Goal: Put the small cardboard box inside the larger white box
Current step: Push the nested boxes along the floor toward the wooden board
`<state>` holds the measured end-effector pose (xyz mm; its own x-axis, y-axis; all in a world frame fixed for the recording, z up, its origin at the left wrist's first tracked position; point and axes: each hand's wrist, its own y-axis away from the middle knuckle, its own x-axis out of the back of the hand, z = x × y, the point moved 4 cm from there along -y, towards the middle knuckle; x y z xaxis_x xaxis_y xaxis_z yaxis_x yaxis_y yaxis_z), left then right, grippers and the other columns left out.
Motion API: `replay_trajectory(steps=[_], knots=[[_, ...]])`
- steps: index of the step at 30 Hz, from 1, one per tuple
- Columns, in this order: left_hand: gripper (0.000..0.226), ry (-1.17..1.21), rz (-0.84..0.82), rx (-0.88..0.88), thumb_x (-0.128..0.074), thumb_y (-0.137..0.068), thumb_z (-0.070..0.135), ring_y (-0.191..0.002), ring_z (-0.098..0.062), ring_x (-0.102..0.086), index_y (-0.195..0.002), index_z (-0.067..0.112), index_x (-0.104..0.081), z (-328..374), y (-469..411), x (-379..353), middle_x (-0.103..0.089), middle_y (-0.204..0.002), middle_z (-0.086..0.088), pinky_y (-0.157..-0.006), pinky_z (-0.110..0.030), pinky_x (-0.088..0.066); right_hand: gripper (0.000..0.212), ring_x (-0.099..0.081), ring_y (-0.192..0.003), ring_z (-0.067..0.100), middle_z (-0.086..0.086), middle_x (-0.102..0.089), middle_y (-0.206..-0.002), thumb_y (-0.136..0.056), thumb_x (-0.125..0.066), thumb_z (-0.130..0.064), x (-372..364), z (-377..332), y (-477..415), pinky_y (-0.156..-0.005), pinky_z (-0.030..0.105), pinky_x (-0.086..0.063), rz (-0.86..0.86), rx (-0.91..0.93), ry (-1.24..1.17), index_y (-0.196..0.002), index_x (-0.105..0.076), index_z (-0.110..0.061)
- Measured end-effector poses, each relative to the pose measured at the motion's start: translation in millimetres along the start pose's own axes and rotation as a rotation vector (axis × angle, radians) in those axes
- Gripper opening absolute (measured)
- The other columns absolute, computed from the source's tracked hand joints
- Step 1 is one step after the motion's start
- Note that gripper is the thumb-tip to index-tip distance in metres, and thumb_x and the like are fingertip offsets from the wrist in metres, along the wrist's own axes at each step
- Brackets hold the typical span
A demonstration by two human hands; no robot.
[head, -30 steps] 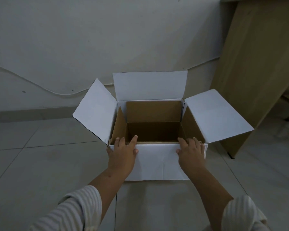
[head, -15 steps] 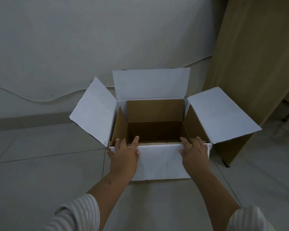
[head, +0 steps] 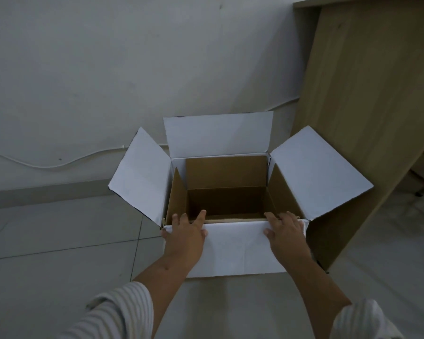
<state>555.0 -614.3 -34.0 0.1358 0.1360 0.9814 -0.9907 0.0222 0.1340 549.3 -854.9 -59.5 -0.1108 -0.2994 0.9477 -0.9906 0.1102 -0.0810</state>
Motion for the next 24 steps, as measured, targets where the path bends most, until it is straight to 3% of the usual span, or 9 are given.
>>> replay_trajectory(steps=[10,24], knots=[[0.059,-0.009,-0.031,-0.034,-0.034,-0.1,0.026,-0.146,-0.034,-0.006,-0.148,0.041,-0.003,-4,-9,-16,-0.022,-0.156,-0.013,-0.11,-0.06,-0.024,0.046,-0.027,-0.135,0.027,0.006,-0.041,-0.141,-0.094,-0.045,-0.031,-7,9,-19,-0.116,0.049,-0.02,-0.045,0.008,0.029,-0.138,-0.032,-0.029],[0.063,0.012,-0.112,-0.031,-0.04,-0.097,0.018,-0.144,-0.038,-0.01,-0.146,0.043,-0.009,2,-34,-2,-0.018,-0.157,-0.012,-0.106,-0.062,-0.026,0.048,-0.034,-0.13,0.029,0.009,-0.046,-0.136,-0.093,-0.046,-0.033,2,5,-30,-0.11,0.049,-0.03,-0.127,-0.054,0.093,-0.139,-0.033,-0.028]])
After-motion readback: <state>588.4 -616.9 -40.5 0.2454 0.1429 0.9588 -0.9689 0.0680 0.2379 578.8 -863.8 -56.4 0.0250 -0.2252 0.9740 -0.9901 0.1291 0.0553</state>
